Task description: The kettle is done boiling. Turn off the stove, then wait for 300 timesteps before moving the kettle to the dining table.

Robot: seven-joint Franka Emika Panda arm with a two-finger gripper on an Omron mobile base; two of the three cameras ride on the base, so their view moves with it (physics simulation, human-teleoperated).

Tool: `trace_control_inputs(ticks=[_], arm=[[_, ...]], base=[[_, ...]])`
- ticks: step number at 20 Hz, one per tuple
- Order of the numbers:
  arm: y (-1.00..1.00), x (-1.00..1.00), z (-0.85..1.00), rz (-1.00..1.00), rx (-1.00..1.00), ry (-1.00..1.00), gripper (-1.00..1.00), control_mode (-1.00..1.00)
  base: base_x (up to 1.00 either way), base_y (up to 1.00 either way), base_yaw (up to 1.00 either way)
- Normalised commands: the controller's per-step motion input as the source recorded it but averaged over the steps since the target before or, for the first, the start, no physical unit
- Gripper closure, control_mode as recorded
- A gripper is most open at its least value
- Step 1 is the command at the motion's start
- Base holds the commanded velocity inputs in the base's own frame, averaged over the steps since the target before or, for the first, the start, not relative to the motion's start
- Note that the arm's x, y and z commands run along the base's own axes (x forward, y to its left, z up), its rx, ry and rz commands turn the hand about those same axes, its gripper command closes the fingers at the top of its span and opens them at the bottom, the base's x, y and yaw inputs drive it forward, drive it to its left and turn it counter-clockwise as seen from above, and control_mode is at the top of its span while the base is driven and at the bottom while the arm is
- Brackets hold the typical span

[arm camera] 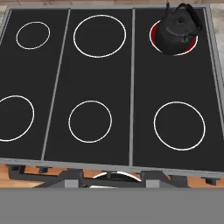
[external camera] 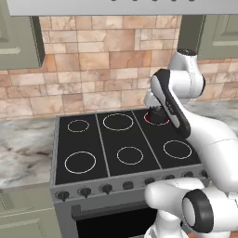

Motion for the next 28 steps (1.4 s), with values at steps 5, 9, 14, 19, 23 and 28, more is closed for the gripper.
trace_control_inputs(ticks=[5,9,14,19,23,28], arm=[[0.18,0.0,0.0,0.0,0.0,0.0,-1.0,-1.0],[0.0,0.0,0.0,0.0,0.0,0.0,-1.0,1.0],[0.0,0.0,0.0,0.0,0.0,0.0,-1.0,1.0],[0.0,0.0,0.0,0.0,0.0,0.0,-1.0,1.0],[0.0,0.0,0.0,0.0,0.0,0.0,-1.0,1.0],[0.0,0.0,0.0,0.0,0.0,0.0,-1.0,1.0]], base=[[0.0,0.0,0.0],[0.01,0.46,0.0],[0.02,0.44,0.0],[0.04,0.39,0.0],[0.05,0.39,0.0],[0.05,0.41,0.0]])
